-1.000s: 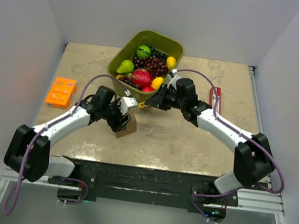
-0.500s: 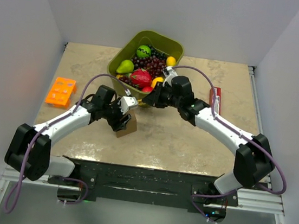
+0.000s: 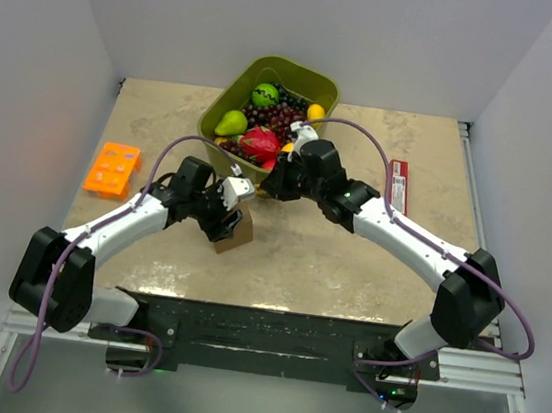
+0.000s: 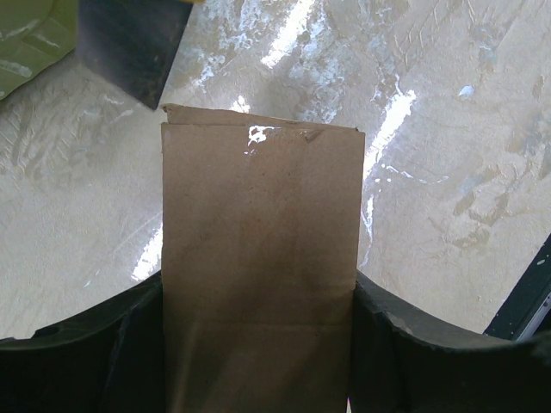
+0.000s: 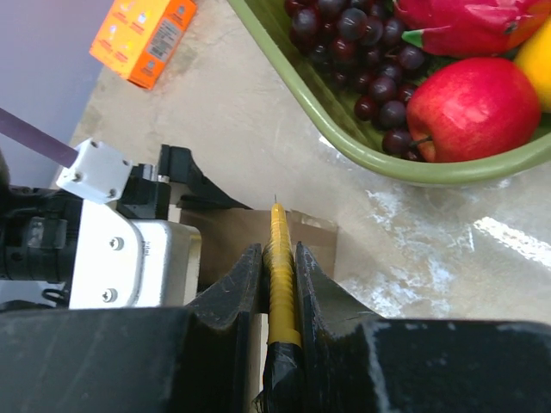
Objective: Unpack the express box
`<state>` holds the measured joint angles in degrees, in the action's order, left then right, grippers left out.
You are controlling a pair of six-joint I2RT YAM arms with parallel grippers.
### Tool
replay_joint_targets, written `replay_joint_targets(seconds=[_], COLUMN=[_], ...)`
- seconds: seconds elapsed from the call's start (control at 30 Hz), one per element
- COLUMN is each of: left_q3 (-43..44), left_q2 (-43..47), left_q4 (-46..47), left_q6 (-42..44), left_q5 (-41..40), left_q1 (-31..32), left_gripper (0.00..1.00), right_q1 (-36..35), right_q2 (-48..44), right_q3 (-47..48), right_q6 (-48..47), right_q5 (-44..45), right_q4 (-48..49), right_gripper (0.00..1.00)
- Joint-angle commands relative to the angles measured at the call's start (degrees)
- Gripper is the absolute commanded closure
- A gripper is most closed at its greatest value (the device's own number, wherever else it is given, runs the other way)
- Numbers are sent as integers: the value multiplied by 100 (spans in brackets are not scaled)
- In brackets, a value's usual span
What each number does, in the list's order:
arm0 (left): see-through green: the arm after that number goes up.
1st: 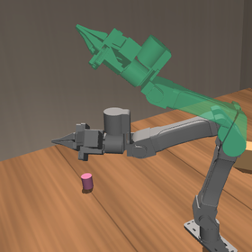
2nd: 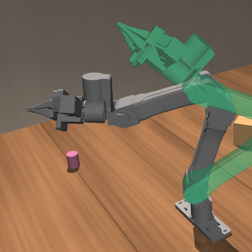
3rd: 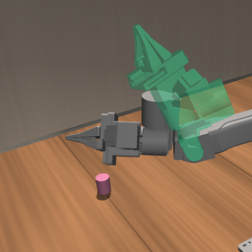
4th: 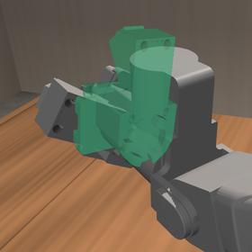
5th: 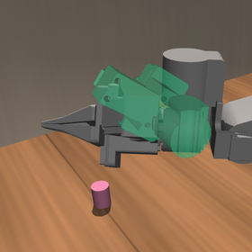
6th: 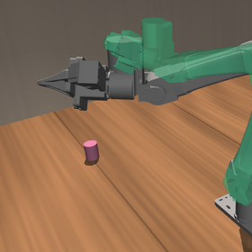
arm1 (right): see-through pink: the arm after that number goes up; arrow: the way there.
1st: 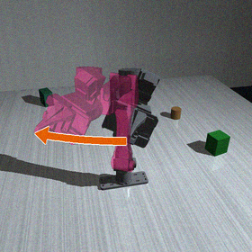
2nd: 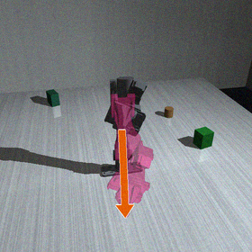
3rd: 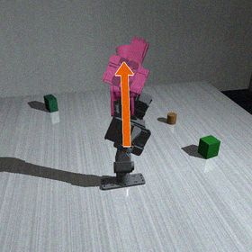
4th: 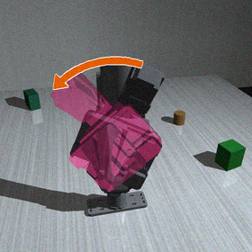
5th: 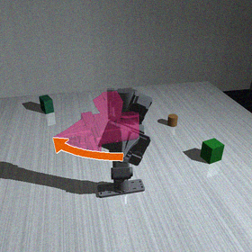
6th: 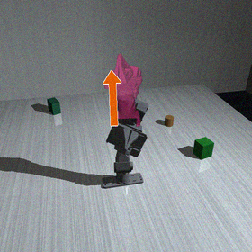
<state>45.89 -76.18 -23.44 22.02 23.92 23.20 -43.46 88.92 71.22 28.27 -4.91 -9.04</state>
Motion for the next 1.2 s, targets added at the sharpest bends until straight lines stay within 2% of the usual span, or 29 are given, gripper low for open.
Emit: replay_joint_targets(seconds=[0.0,1.17], left_q3=[43,43], left_q2=[-178,-195], left_q4=[-82,-64], left_q6=[-49,-58], left_q5=[-45,-81], left_q1=[-53,-61], left_gripper=[43,44], right_q1=[-101,-303], right_q2=[55,125], right_q3=[384,349], right_q6=[-322,-270], right_q5=[473,227], right_q4=[-291,-265], right_gripper=[100,100])
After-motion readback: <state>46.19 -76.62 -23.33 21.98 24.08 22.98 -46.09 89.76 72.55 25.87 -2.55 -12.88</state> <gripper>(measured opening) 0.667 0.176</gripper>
